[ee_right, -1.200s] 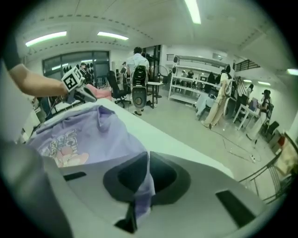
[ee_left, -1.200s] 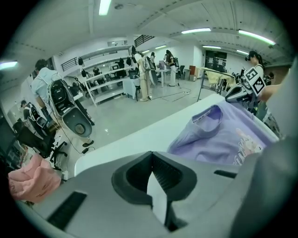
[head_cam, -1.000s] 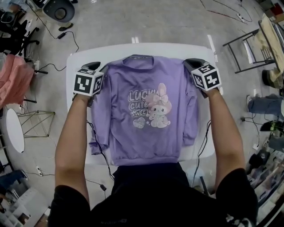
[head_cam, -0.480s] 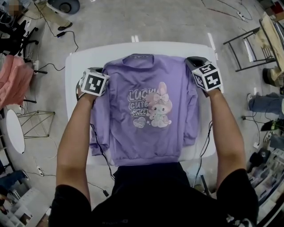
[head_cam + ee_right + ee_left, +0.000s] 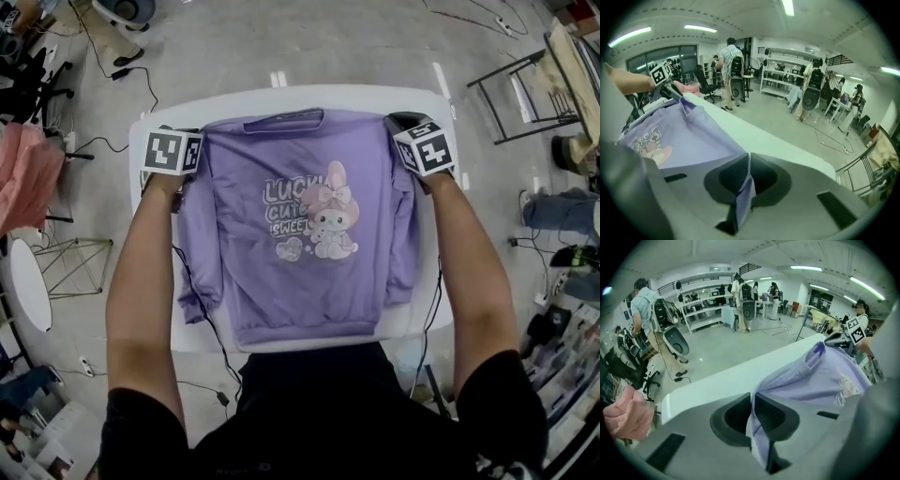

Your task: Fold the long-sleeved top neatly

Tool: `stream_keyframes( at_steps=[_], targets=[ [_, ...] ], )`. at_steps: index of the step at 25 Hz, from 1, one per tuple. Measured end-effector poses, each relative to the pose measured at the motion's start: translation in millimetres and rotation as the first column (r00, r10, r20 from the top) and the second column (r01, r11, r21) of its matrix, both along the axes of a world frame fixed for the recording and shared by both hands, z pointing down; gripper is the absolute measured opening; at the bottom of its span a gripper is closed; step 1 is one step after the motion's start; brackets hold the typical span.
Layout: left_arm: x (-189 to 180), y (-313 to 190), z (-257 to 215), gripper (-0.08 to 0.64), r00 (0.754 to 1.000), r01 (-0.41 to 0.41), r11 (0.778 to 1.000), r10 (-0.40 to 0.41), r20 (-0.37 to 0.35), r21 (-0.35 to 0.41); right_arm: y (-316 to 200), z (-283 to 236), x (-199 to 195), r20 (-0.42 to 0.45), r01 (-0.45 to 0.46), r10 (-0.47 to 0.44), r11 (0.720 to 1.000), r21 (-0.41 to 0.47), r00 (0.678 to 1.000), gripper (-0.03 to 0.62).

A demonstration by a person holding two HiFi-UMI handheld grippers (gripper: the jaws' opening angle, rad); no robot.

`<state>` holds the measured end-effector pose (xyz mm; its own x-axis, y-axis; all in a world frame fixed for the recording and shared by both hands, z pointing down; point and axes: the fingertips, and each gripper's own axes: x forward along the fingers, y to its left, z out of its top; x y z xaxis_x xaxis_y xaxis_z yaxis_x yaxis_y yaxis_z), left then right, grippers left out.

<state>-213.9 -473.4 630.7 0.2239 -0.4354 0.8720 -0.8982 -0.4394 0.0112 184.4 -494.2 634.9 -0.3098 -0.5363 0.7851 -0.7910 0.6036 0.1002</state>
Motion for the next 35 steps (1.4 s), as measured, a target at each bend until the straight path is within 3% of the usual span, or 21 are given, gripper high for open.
stream_keyframes(
  at_steps=[5, 7, 10, 14, 18, 20, 26, 29, 32, 35],
  targets=[
    [0, -2, 6, 0.033, 0.999, 0.022, 0.999, -0.023, 0.040, 0.030, 0, -1, -1, -0.022, 0.004, -0.004, 1.000, 0.012, 1.000, 0.024],
    [1, 0, 0, 0.075, 0.999, 0.016, 0.998, -0.018, 0.036, 0.053, 1, -6, 0, -0.021, 0.011, -0.011, 1.000, 0.023, 1.000, 0.070],
    [4, 8, -19, 0.086, 1.000, 0.016, 0.996, -0.016, -0.001, 0.089, 8, -26, 4, 0.065, -0.014, 0.011, 0.998, 0.055, 0.998, 0.110],
    [7, 28, -51, 0.087, 0.997, 0.057, 0.986, -0.049, -0.058, 0.157, 30, -58, 17, 0.142, -0.075, 0.060, 0.992, 0.101, 0.988, 0.090],
    [24, 65, -79, 0.070, 0.994, 0.088, 0.967, -0.069, -0.084, 0.240, 72, -81, 25, 0.184, -0.086, 0.065, 0.990, 0.112, 0.981, 0.005],
    [41, 90, -90, 0.014, 0.993, 0.084, 0.960, -0.060, -0.099, 0.266, 98, -91, 26, 0.211, -0.070, 0.045, 0.991, 0.113, 0.976, 0.005],
    [73, 180, -111, 0.006, 0.985, 0.113, 0.956, -0.072, -0.158, 0.272, 171, -100, 6, 0.211, 0.040, -0.064, 0.992, 0.118, 0.975, 0.005],
    [84, 214, -117, 0.006, 0.972, 0.165, 0.949, -0.111, -0.206, 0.267, 194, -102, 4, 0.218, 0.069, -0.094, 0.990, 0.122, 0.971, 0.005],
    [90, 241, -124, 0.006, 0.964, 0.202, 0.938, -0.139, -0.228, 0.283, 212, -106, 5, 0.233, 0.059, -0.091, 0.989, 0.138, 0.968, 0.005],
    [90, 259, -128, 0.006, 0.962, 0.219, 0.928, -0.155, -0.223, 0.300, 230, -108, 14, 0.266, -0.005, -0.029, 0.992, 0.126, 0.964, 0.005]
  ],
)
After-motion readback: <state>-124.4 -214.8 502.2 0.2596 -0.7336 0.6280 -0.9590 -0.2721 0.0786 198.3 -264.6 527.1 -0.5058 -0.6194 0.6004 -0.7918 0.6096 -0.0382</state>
